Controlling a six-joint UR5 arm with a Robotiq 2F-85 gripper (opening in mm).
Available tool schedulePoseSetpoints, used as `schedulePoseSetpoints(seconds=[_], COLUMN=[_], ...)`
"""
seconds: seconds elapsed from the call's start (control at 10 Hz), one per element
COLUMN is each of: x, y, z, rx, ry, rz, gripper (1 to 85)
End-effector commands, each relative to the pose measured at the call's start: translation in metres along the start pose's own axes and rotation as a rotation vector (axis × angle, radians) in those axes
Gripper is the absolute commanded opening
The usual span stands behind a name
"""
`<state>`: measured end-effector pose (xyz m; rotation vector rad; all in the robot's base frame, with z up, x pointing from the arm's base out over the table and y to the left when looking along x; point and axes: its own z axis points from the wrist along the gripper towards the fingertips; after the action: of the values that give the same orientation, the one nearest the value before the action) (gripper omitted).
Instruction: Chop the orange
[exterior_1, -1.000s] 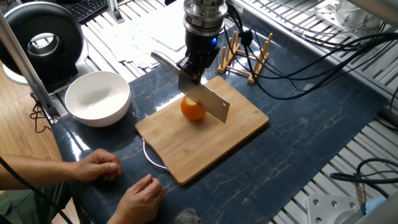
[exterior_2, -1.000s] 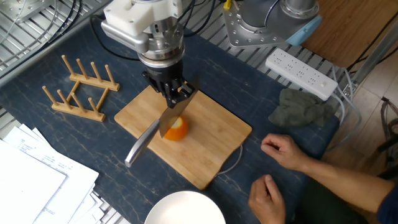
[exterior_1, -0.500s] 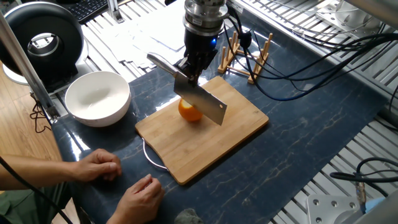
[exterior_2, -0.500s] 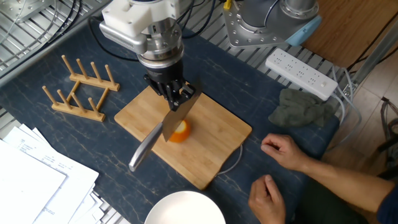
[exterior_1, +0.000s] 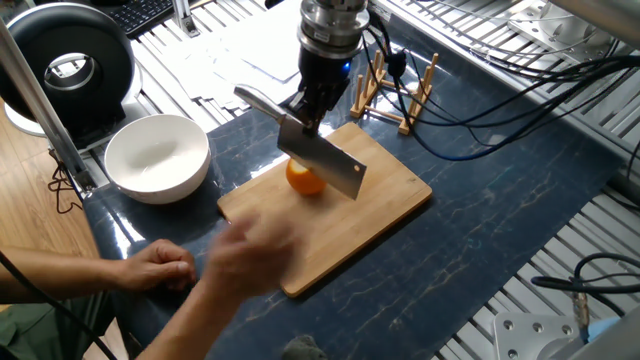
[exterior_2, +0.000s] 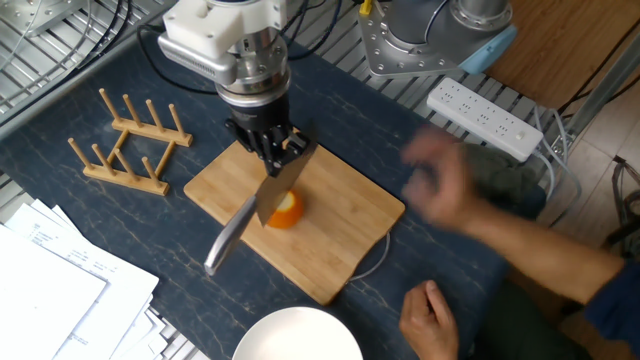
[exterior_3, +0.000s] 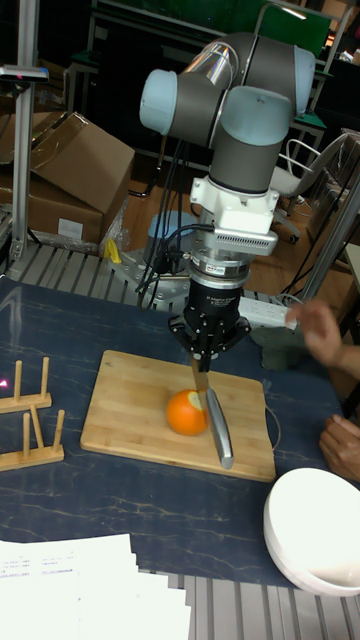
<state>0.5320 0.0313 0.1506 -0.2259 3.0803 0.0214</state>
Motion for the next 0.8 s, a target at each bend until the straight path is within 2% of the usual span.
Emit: schedulePoseSetpoints(seconds=[0.0, 0.3, 0.6, 0.7], x=[-0.001, 0.001, 0.008, 0.009], y=[-0.005, 0.000, 0.007, 0.007], z=[-0.008, -0.007, -0.007, -0.010], rx=[0.027, 0.016, -0.025, -0.014], ry=[0.007, 0.018, 0.043, 0.053], rz=[-0.026, -0.024, -0.011, -0.009], gripper=[1.3, 1.3, 1.3, 1.3])
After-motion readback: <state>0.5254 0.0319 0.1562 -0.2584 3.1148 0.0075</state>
